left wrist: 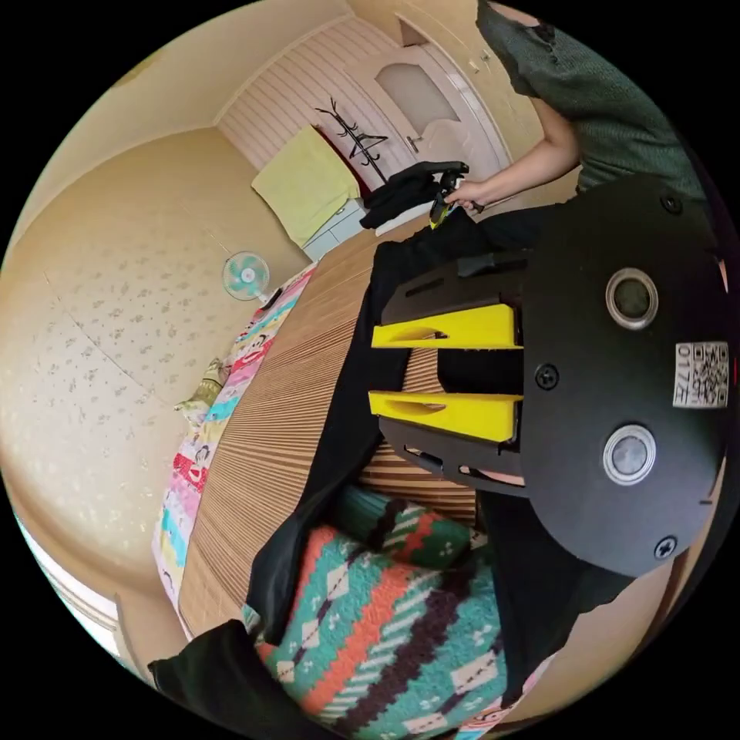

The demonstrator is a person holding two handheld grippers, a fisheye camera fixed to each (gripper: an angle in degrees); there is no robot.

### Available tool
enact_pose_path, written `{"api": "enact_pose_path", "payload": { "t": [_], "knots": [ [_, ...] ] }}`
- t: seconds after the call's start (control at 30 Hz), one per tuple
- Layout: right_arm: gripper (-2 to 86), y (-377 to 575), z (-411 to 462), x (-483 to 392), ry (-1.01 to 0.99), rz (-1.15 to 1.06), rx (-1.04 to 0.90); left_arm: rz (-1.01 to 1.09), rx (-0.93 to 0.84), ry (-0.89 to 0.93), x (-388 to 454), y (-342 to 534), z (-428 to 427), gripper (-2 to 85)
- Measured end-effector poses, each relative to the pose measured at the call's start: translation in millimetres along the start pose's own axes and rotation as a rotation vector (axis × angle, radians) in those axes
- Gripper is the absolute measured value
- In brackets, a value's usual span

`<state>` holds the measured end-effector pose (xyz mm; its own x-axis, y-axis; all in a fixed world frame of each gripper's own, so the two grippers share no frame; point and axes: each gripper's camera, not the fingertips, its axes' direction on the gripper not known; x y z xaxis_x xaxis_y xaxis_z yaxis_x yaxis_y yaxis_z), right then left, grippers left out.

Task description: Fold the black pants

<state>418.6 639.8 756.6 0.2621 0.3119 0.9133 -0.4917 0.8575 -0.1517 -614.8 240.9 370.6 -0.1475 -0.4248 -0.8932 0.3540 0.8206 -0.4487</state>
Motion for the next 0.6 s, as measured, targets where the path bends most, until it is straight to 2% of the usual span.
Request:
{"api": "enact_pose_path", "payload": {
  "t": [0.07, 0.13, 0.23, 0.37, 0.6],
  "knots": [
    [0.4, -8.3, 28.2, -6.5, 0.103, -0.068, -0.085, 0.065, -0.077, -0.082, 22.3, -11.9, 85.1, 4.2],
    [0.3, -4.9, 44.7, -24.9, 0.185, -0.125, -0.067, 0.116, -0.166, -0.171, 43.0, -21.7, 145.0, 0.3],
    [0.3, -7.1, 56.4, -42.7, 0.256, -0.146, -0.064, 0.133, -0.337, -0.285, 68.4, -40.5, 235.0, -0.7],
    [0.2, -22.0, 68.0, -40.2, 0.208, -0.14, -0.032, 0.172, -0.315, -0.424, 94.9, -70.9, 303.5, -1.0],
    [0.3, -90.9, 97.6, -45.1, 0.292, -0.178, -0.005, 0.105, -0.322, -0.352, 108.5, -134.9, 397.3, -1.0]
  ]
}}
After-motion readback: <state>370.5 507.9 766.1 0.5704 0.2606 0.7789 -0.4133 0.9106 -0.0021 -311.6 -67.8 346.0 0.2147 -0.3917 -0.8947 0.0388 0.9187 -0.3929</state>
